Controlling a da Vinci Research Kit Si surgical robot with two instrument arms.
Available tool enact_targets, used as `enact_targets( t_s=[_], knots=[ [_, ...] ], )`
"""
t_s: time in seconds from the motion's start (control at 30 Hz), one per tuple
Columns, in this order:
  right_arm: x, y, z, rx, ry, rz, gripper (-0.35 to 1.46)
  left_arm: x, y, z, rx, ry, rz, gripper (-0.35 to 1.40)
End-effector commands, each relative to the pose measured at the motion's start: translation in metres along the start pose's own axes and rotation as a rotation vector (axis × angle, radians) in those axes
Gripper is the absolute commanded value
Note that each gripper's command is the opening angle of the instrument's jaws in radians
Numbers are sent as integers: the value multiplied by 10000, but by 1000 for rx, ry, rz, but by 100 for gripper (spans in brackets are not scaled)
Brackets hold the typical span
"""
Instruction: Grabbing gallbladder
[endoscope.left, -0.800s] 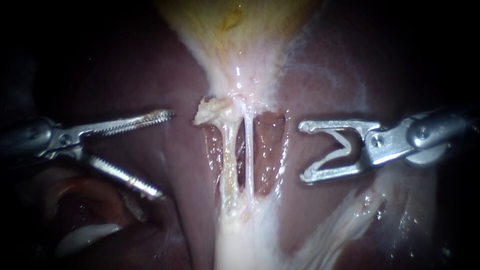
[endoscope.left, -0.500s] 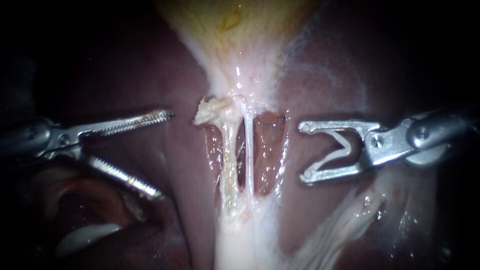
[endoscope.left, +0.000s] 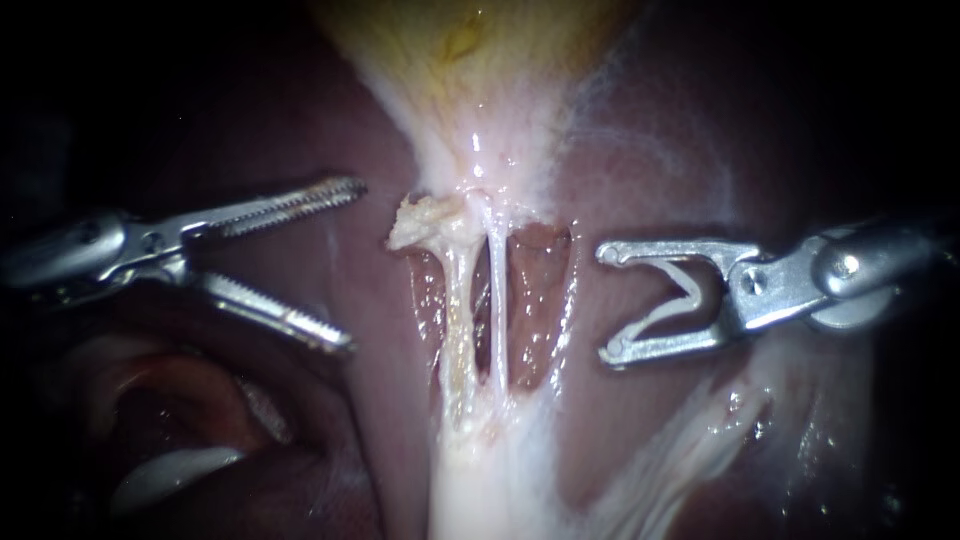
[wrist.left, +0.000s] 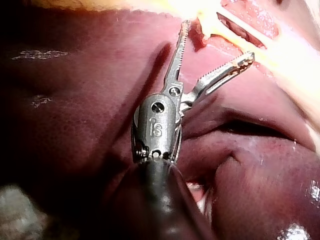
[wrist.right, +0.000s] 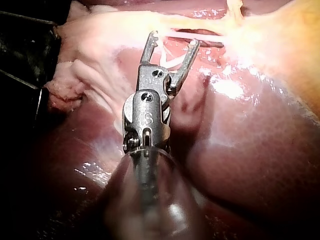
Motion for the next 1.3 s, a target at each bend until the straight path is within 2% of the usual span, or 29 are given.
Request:
enact_targets(
  t_s=[0.03,0.2,0.4,0.77,0.93,1.1,1.2,1.3],
  knots=[
    [0,0,0,0,0,0,49,0,1,1,0,-1,-12,114],
    [0,0,0,0,0,0,49,2,9,7,-2,-3,-78,104],
    [0,0,0,0,0,0,49,2,13,17,-8,-4,-120,92],
    [0,0,0,0,0,0,49,4,22,39,-28,-4,-150,75],
    [0,0,0,0,0,0,49,6,26,41,-43,-6,-156,63],
    [0,-1,0,1,0,0,49,11,30,40,-60,10,-155,55],
    [0,-1,0,1,0,0,49,13,32,37,-65,14,-155,40],
    [0,-1,0,1,0,0,49,15,34,33,-66,29,-155,11]
  ],
)
